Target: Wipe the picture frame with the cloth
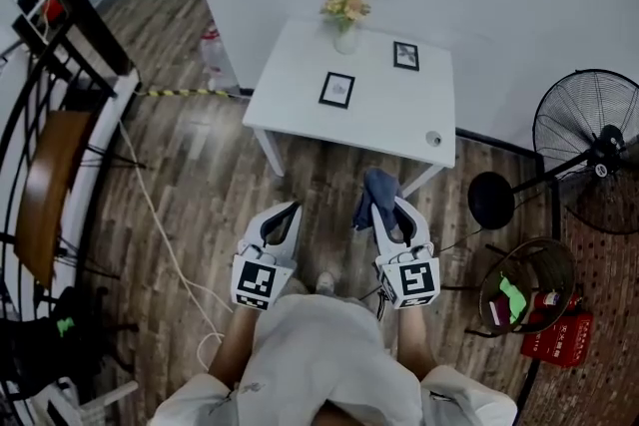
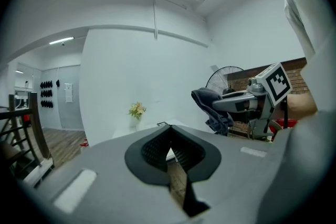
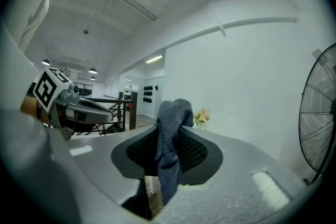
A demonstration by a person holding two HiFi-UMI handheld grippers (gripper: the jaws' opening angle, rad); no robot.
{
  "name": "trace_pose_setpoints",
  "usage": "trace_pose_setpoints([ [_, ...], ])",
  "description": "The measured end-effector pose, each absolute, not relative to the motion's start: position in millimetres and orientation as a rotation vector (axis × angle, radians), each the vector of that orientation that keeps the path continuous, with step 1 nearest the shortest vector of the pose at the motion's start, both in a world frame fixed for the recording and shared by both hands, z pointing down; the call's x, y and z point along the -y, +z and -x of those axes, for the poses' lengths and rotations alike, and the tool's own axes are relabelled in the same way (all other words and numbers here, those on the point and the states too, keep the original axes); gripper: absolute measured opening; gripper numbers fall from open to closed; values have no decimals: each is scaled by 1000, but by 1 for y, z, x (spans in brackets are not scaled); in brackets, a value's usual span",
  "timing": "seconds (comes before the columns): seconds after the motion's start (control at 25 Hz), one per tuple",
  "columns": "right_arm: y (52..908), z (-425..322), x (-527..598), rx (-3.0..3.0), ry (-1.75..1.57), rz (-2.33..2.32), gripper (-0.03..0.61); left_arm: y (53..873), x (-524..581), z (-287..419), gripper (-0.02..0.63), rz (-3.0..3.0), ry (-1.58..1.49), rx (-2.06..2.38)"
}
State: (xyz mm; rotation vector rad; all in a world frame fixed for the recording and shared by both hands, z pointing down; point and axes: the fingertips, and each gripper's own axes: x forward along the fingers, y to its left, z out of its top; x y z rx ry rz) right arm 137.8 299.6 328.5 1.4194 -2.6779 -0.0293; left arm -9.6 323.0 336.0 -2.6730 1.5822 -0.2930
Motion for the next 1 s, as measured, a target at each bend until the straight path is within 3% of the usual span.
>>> trace_pose_setpoints([
  [0.52,345,-140,-244,2652,20,-1449,100,346,-259,5,20,2701,-291,-1572],
  [1.0,345,-121,-134,2577,25,-1531,100,350,-136,19,20,2777,-294,-1445],
])
